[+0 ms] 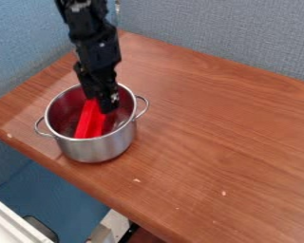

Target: Put the red object in the metal pot

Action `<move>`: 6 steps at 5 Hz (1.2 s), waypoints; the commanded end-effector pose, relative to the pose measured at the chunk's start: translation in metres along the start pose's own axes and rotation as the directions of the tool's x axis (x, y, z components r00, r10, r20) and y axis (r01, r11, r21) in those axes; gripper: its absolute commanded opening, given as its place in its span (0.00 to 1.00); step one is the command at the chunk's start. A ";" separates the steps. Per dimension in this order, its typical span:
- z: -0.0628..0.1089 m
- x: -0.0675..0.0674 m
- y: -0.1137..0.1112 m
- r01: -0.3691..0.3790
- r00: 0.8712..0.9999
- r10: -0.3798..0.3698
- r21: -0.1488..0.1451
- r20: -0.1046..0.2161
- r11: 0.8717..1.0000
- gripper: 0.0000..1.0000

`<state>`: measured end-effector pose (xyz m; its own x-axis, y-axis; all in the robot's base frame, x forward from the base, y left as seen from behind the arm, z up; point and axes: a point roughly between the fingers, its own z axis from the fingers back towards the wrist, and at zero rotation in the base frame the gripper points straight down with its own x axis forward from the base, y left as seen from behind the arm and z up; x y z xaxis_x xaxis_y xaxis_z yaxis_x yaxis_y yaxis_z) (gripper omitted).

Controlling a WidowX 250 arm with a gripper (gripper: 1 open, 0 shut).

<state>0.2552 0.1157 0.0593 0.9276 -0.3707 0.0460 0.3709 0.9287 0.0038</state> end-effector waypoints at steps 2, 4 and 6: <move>0.000 -0.006 -0.005 0.043 0.999 -0.043 -0.008 0.013 0.999 1.00; 0.006 -0.009 -0.003 0.103 0.995 -0.103 -0.016 0.008 0.995 1.00; 0.009 -0.006 -0.003 0.130 0.992 -0.130 -0.014 0.000 0.991 1.00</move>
<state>0.2406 0.1133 0.0586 0.8706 -0.4914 0.0233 0.4919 0.8698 -0.0390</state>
